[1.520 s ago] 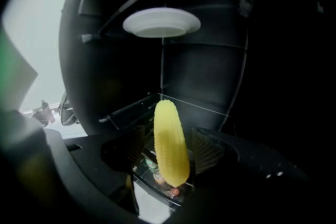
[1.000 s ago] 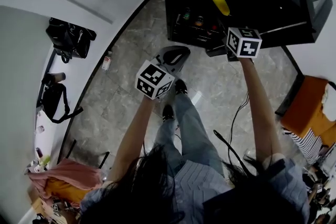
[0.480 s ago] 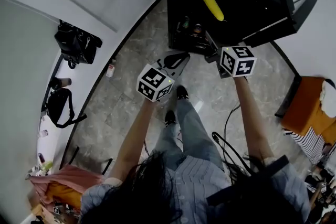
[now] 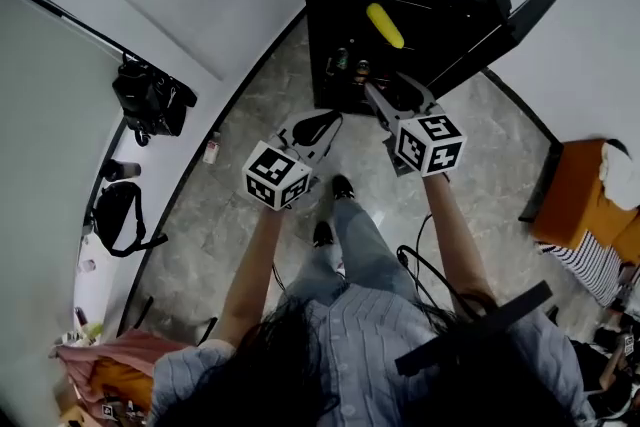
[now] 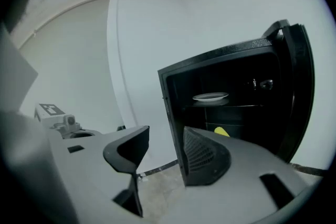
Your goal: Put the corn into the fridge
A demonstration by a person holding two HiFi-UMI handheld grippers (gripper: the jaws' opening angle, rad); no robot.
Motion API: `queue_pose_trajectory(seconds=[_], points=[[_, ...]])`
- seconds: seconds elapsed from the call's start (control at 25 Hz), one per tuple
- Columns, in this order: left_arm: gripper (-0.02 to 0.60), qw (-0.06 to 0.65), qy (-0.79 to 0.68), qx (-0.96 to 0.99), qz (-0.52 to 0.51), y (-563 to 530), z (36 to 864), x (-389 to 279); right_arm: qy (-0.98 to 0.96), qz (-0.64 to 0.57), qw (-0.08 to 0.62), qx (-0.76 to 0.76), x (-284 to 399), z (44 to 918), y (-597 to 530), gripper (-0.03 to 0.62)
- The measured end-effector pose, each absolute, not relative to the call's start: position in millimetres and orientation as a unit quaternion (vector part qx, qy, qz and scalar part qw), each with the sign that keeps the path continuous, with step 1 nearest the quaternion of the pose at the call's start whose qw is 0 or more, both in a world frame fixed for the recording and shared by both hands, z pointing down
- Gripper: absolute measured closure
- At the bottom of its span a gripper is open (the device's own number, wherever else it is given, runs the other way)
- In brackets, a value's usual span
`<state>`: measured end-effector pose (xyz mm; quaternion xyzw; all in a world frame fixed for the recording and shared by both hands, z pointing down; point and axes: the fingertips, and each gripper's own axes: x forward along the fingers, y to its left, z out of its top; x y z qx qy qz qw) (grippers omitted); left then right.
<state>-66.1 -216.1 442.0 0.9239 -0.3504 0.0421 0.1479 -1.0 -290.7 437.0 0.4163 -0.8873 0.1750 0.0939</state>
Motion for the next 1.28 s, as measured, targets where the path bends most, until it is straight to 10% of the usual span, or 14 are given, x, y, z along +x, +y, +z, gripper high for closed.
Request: queue_pose_trajectory(seconds=[1.28], points=[[0.574, 0.188, -0.311, 0.932, -0.008, -41.3, 402.0, -74.1, -0.865, 0.233, 0.038, 0.443, -14.1, 400.5, -71.1, 0.514]])
